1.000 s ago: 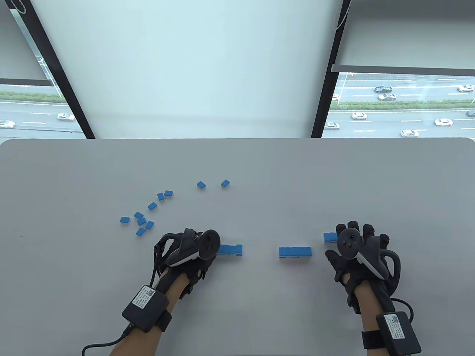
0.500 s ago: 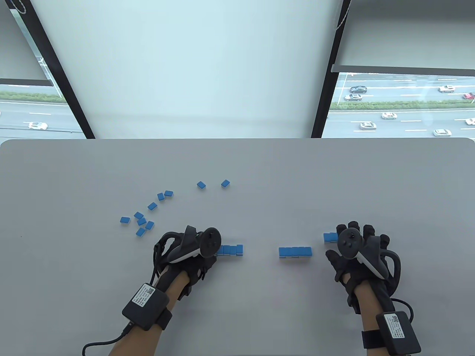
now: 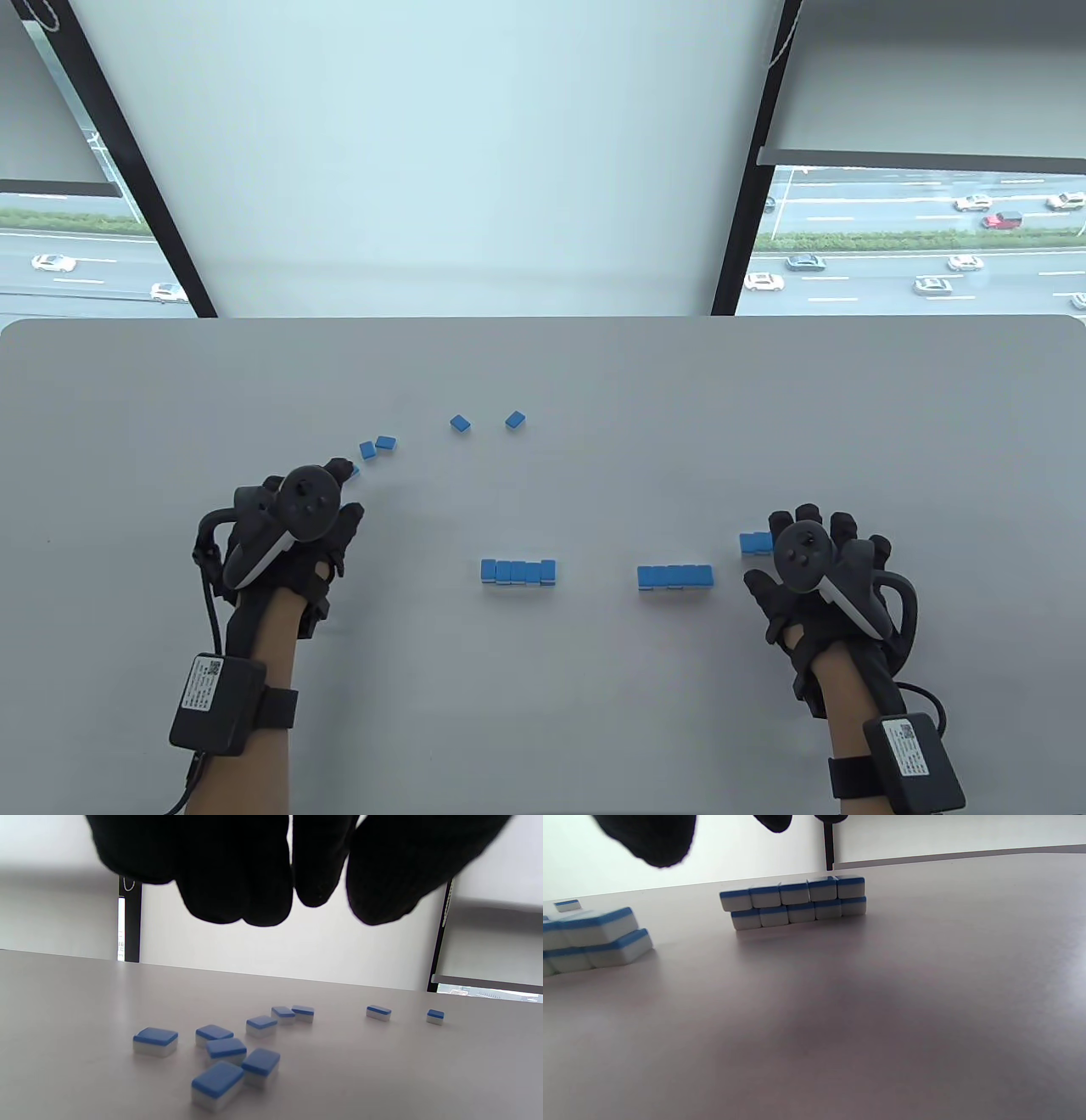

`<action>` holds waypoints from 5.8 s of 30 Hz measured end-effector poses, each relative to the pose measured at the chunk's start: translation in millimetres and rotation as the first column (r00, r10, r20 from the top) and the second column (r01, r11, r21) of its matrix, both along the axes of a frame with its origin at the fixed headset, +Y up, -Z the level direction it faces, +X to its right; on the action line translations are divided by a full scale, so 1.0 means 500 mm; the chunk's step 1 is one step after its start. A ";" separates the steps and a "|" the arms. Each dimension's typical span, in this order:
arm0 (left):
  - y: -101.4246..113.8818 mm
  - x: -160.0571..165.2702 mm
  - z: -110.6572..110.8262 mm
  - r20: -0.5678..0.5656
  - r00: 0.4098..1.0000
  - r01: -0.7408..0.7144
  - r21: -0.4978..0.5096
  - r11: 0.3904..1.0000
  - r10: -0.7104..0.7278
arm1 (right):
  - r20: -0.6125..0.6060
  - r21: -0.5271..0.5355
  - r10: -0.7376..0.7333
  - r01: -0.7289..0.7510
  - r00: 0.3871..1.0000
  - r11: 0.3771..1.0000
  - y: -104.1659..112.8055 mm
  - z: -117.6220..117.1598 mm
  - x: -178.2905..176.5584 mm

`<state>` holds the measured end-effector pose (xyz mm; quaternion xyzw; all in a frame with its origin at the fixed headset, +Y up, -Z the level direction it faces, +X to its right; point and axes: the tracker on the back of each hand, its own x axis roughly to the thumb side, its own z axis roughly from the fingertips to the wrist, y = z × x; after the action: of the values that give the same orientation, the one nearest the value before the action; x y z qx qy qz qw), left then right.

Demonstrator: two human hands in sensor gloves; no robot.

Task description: Build mahjong tile wall

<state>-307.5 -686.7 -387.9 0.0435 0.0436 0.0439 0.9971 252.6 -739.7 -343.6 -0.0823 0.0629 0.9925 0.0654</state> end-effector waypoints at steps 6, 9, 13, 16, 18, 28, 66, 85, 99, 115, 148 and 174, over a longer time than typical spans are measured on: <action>-0.094 -0.038 -0.027 -0.050 0.998 -0.034 -0.175 0.984 0.026 | 0.005 -0.018 -0.004 0.004 1.000 1.000 -0.008 -0.002 0.004; -0.119 -0.041 -0.031 -0.052 0.998 -0.029 -0.211 0.977 0.018 | 0.003 -0.024 -0.001 0.001 1.000 1.000 -0.011 -0.003 0.003; -0.122 -0.040 -0.030 -0.053 0.999 -0.011 -0.206 0.978 0.000 | -0.003 -0.031 0.005 -0.005 1.000 1.000 -0.013 -0.004 -0.001; -0.124 -0.040 -0.030 -0.055 0.998 -0.006 -0.208 0.978 -0.005 | -0.003 -0.033 0.005 -0.005 1.000 0.999 -0.013 -0.003 -0.001; -0.125 -0.041 -0.029 -0.057 0.998 0.004 -0.210 0.978 -0.016 | -0.003 -0.032 0.005 -0.005 1.000 0.999 -0.013 -0.003 -0.001; -0.126 -0.044 -0.026 -0.085 0.996 0.021 -0.229 0.973 -0.042 | -0.002 -0.021 0.003 -0.004 1.000 1.000 -0.013 -0.003 0.000; -0.135 0.200 -0.013 0.291 0.956 0.088 -0.221 0.971 -0.020 | 0.013 -0.025 -0.006 0.006 1.000 1.000 -0.016 -0.001 0.008; -0.064 0.012 -0.091 0.008 1.000 0.031 -0.145 0.989 -0.030 | 0.026 -0.013 -0.028 0.029 0.999 1.000 -0.011 -0.001 0.018; -0.126 0.002 -0.094 -0.023 0.992 0.117 -0.249 0.961 -0.126 | 0.028 -0.012 -0.020 0.020 0.999 1.000 -0.010 0.000 0.019; -0.119 0.007 -0.080 -0.019 0.973 0.217 -0.273 0.937 -0.231 | 0.021 -0.014 -0.009 0.009 1.000 1.000 -0.010 0.000 0.012; -0.089 0.029 -0.048 -0.001 0.977 0.206 -0.213 0.955 -0.211 | 0.024 -0.011 -0.010 0.010 1.000 1.000 -0.007 0.001 0.013; -0.117 0.191 -0.009 0.285 0.951 0.185 -0.231 0.955 -0.115 | 0.022 -0.008 -0.004 0.004 1.000 1.000 -0.006 0.003 0.009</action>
<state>-211.9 -745.0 -392.7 -0.0883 -0.0902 -0.0333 0.9914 257.3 -742.9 -342.0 -0.0933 0.0665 0.9911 0.0679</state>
